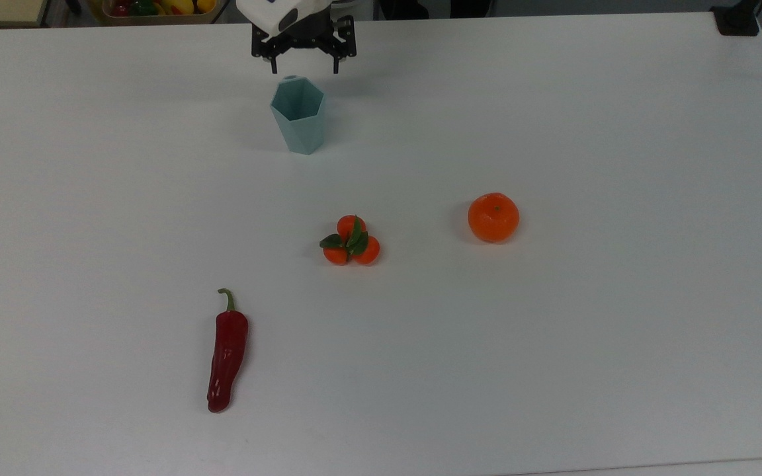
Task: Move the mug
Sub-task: 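Open the gripper and raise it off the mug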
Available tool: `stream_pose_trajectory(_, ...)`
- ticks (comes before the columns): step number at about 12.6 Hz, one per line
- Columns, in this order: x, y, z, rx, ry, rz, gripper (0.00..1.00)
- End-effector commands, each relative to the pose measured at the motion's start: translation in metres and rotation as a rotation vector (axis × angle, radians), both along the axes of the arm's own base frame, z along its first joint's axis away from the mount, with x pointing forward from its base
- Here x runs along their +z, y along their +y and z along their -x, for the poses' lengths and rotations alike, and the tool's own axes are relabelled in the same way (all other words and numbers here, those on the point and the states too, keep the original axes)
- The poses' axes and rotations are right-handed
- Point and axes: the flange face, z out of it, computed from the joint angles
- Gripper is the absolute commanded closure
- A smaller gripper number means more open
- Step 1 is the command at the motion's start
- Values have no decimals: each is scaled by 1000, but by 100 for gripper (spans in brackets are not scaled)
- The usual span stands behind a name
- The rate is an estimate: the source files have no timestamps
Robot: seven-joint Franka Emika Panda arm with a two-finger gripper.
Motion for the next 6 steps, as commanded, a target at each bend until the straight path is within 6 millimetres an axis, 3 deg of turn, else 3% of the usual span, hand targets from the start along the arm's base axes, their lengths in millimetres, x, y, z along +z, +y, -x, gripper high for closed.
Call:
stream_pose_trajectory(1,68,4,-15,-29,-11,3,0)
stream_pose_trajectory(3,121,9,-25,-55,-34,-53,0)
stream_pose_trajectory(5,158,13,-29,-61,-56,-82,0)
stream_pose_trajectory(6,181,27,-33,-51,-65,-103,0)
